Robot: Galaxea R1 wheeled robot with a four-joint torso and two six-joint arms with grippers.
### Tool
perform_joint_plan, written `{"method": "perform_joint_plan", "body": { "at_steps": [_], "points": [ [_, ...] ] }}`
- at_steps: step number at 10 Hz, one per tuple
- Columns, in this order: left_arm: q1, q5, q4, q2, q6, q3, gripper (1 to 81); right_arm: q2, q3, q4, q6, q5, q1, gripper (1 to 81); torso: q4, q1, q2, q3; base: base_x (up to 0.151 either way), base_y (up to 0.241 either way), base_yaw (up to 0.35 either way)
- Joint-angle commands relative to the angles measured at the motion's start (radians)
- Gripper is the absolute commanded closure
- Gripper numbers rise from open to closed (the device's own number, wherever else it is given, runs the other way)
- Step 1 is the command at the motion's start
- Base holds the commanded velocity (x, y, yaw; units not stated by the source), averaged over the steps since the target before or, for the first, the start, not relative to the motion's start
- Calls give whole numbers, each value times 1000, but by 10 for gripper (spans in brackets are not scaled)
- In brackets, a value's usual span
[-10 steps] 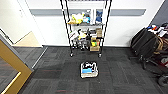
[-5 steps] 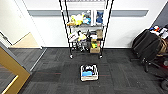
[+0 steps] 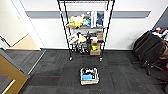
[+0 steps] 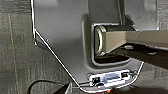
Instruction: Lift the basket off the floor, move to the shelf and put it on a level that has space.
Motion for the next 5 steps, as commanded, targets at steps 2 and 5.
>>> {"method": "perform_joint_plan", "body": {
  "at_steps": [2,5],
  "points": [
    [-17,72,2,-3,3,2,10,0,1,10,-1,-67,7,10,0,0,0,0,168,0,0],
    [-17,72,2,-1,4,2,10,-1,0,10,-1,-67,7,10,0,0,0,0,168,0,0]
  ]
}}
